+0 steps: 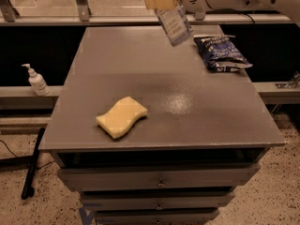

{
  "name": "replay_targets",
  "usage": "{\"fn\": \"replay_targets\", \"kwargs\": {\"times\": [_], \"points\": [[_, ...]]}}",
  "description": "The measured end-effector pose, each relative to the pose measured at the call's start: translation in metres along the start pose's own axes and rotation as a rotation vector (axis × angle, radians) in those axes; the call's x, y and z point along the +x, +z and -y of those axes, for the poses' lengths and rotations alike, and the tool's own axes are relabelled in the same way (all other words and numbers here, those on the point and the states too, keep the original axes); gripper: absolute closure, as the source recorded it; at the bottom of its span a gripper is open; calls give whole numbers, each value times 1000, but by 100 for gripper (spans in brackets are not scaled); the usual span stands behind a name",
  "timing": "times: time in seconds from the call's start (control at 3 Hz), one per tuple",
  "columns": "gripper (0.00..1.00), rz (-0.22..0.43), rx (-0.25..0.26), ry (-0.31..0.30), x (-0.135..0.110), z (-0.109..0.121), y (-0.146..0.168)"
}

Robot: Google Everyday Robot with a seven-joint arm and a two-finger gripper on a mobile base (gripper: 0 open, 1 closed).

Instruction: Place blue plastic bottle upright

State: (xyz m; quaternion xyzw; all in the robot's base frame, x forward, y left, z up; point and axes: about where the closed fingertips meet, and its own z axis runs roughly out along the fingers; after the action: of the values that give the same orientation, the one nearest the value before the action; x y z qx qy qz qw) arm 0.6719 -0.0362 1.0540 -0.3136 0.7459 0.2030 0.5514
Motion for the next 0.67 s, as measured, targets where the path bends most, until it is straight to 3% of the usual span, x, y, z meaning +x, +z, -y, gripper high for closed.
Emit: {"fn": "replay_targets", "kwargs": {"times": [0.33, 0.67], "points": [[100, 11, -16, 8, 0, 1, 4], [100, 72, -42, 73, 23, 2, 5]]}}
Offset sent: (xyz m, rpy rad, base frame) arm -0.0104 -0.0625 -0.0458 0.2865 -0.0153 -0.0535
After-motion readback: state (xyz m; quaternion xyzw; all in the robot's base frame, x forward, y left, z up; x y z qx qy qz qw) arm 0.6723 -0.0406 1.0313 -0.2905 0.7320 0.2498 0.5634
